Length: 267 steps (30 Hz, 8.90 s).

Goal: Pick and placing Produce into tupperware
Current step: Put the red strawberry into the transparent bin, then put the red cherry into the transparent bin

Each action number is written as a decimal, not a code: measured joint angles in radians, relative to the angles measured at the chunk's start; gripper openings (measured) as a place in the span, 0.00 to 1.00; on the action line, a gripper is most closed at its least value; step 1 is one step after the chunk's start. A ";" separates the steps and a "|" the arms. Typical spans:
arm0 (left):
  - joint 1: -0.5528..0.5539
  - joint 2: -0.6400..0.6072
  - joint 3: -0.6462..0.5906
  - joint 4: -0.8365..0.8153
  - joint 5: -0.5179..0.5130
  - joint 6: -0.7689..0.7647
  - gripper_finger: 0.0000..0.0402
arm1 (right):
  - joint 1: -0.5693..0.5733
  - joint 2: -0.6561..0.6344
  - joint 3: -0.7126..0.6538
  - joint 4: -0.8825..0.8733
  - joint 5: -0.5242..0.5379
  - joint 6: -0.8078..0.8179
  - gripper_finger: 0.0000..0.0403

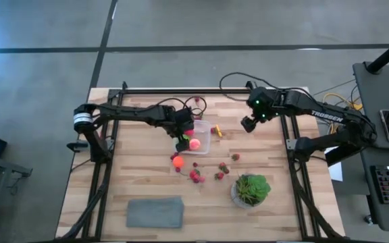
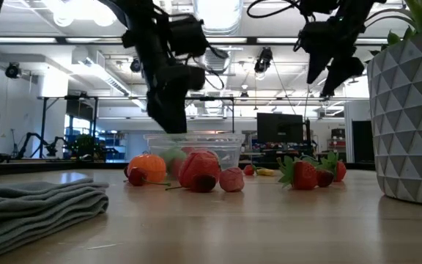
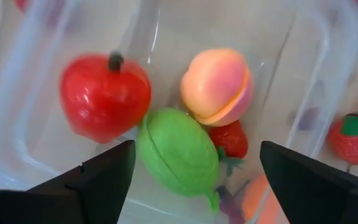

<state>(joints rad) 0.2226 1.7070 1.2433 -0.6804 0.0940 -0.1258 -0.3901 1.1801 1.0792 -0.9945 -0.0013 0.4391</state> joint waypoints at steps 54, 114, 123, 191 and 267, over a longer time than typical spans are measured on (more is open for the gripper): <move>0.011 -0.798 -0.878 0.220 -0.468 -0.294 0.83 | 0.303 0.377 -0.025 0.066 -0.279 0.227 0.81; 0.037 -0.787 -0.866 0.358 -0.310 -0.287 0.83 | 0.408 0.570 -0.072 0.184 -0.022 -0.333 0.55; 0.037 -0.787 -0.867 0.359 -0.270 -0.287 0.83 | 0.408 0.570 -0.077 0.185 0.032 -0.334 0.53; 0.037 -0.784 -0.868 0.617 -0.010 -0.583 0.83 | 0.161 0.695 0.482 0.122 -0.052 -0.494 0.62; -0.277 -0.210 -0.791 0.925 -0.160 0.002 0.29 | 0.176 0.293 -0.116 0.334 -0.049 -0.091 0.61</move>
<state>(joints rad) -0.0545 1.4974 0.4526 0.2443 -0.0656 -0.1242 -0.2138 1.4734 0.9630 -0.6605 -0.0502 0.3481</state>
